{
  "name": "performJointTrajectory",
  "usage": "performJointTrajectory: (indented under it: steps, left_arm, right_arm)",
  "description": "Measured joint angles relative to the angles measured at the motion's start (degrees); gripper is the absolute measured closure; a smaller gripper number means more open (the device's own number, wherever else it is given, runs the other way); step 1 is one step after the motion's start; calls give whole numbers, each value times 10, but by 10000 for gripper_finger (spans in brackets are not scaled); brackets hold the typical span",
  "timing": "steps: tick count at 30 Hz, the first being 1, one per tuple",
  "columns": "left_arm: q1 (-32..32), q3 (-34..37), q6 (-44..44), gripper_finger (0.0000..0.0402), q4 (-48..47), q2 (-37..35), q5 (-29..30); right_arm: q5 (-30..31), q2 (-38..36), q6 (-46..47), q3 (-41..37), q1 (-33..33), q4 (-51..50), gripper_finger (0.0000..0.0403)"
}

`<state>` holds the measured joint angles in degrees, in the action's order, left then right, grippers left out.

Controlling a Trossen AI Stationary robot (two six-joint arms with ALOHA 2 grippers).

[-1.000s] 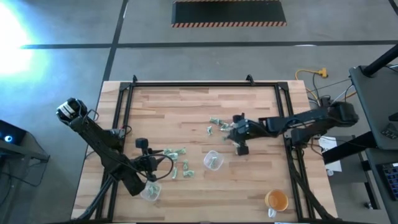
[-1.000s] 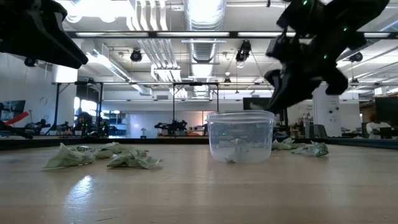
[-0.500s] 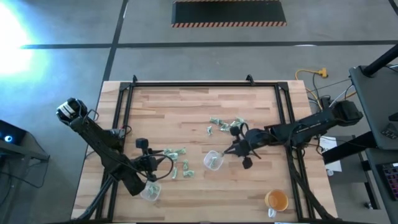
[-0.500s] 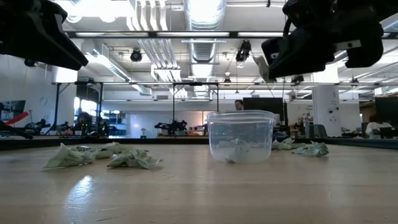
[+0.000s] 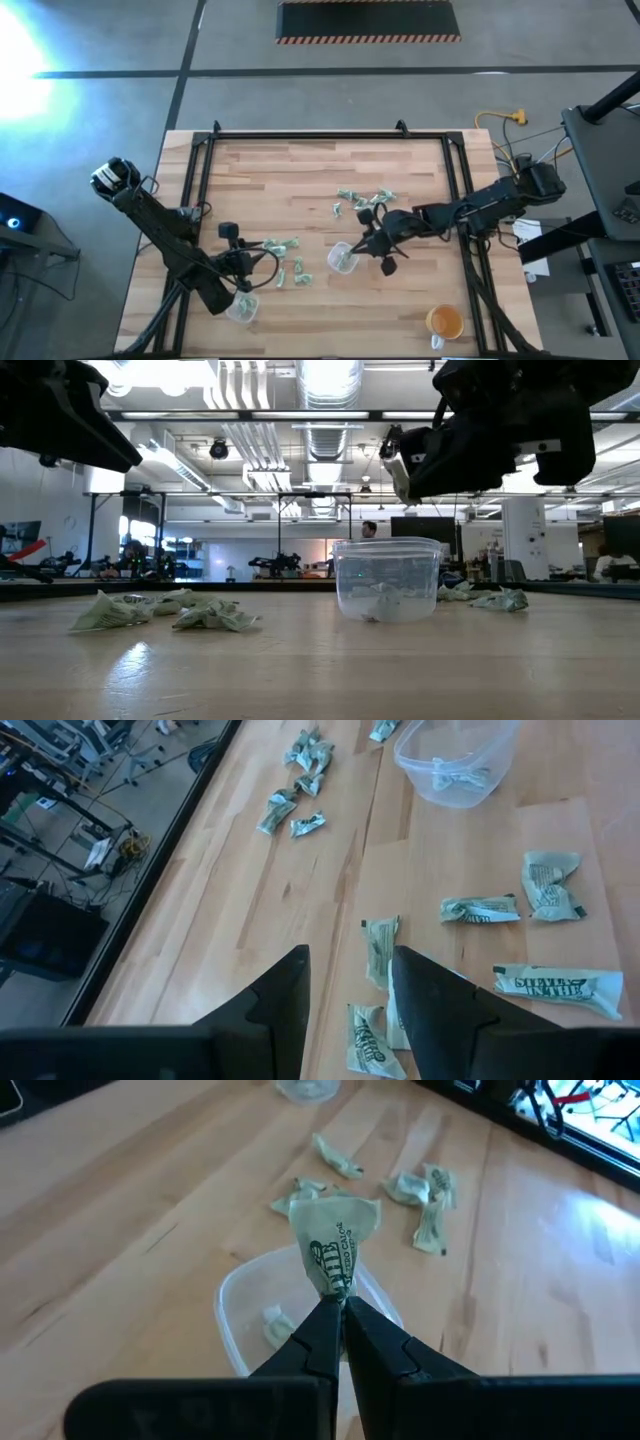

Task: Pick and place items into bin
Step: Put the light green packet into the top transparent bin, then put the light green packet into the bottom transparent bin

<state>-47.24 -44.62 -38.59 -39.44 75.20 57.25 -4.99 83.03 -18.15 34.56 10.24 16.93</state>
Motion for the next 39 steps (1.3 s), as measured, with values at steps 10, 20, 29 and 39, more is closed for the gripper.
performJointTrajectory:
  steps: [10,20,29,39]
  left_arm:
    - [0,0,0,274,0,0,0]
    - [0,0,0,274,0,0,0]
    - [0,0,0,274,0,0,-25]
    - [48,-1,32,274,19,0,-177]
  right_arm:
    - [-2,8,6,0,0,0,394]
    - [-57,52,30,15,-5,30,362]
    - [-55,44,21,30,-15,2,286]
    - [-45,-29,16,36,-15,-65,264]
